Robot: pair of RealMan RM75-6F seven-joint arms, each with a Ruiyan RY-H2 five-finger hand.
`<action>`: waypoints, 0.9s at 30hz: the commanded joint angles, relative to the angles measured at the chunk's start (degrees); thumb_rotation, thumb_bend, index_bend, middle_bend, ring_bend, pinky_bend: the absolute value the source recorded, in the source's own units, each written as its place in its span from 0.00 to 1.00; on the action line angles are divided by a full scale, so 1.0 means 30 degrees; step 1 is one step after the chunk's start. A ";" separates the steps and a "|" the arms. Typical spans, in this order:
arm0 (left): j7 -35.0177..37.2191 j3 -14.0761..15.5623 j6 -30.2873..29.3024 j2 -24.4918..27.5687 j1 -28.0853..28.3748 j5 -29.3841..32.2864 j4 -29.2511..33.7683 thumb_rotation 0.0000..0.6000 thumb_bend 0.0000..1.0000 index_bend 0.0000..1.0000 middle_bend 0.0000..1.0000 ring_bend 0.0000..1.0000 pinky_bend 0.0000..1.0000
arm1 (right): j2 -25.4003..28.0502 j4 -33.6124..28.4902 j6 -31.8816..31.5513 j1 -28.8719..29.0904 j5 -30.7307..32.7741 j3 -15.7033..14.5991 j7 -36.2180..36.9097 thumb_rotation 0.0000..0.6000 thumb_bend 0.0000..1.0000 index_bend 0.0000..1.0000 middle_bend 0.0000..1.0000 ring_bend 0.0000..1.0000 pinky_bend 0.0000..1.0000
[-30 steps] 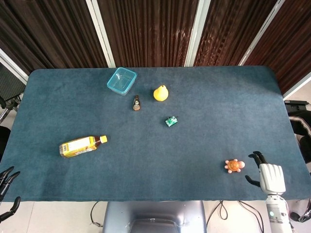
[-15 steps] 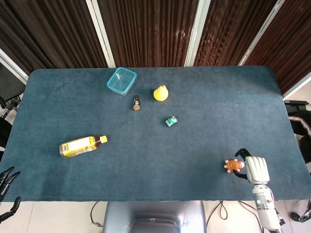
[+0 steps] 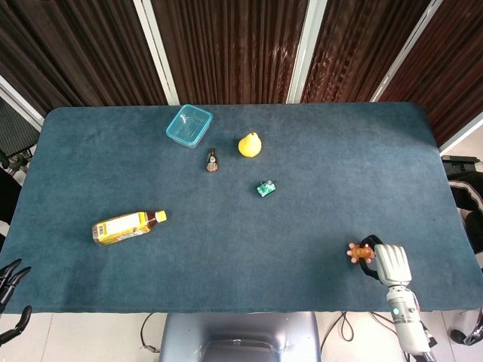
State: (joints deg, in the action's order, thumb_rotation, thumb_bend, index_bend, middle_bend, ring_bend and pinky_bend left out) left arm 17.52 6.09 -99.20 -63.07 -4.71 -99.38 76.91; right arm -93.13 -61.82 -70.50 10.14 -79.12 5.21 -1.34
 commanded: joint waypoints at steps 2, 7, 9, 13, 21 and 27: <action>0.0031 -0.0004 0.0018 0.0011 0.0013 0.0008 0.0008 1.00 0.47 0.11 0.00 0.08 0.38 | -0.0094 0.0131 0.0030 0.0012 0.0113 0.0003 -0.0036 1.00 0.57 0.66 0.53 1.00 1.00; 0.0142 -0.0006 -0.0018 0.0015 -0.0005 0.0026 -0.0066 1.00 0.47 0.11 0.00 0.08 0.38 | -0.0462 0.0688 -0.0663 -0.0027 -0.0146 0.0035 0.0068 1.00 1.00 0.83 0.67 1.00 1.00; 0.0180 -0.0010 -0.0015 0.0006 0.0003 0.0025 -0.0085 1.00 0.47 0.11 0.00 0.08 0.38 | -0.0591 0.0925 -0.0933 -0.0060 -0.0326 -0.0017 0.0318 1.00 1.00 0.86 0.71 1.00 1.00; 0.0217 0.0002 0.0003 0.0040 0.0009 0.0024 -0.0064 1.00 0.47 0.11 0.00 0.08 0.38 | -0.0698 0.1194 -0.1334 -0.0081 -0.0597 -0.0085 0.0511 1.00 1.00 0.86 0.73 1.00 1.00; 0.0181 0.0002 0.0038 0.0042 0.0021 0.0032 -0.0045 1.00 0.47 0.11 0.00 0.08 0.38 | -0.1058 0.2001 -0.2644 -0.0125 -0.1285 -0.0092 0.0741 1.00 1.00 0.86 0.73 1.00 1.00; 0.0144 0.0001 0.0032 0.0035 0.0020 0.0024 -0.0037 1.00 0.47 0.10 0.00 0.08 0.38 | -0.0945 0.2650 -0.3353 -0.0231 -0.2059 -0.0543 0.1104 1.00 0.72 0.44 0.48 1.00 1.00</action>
State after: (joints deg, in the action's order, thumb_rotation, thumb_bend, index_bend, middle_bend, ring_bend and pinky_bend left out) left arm 17.94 6.09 -99.10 -62.96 -4.66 -99.30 76.80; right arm -96.10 -53.99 -80.28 9.56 -85.03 3.80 2.04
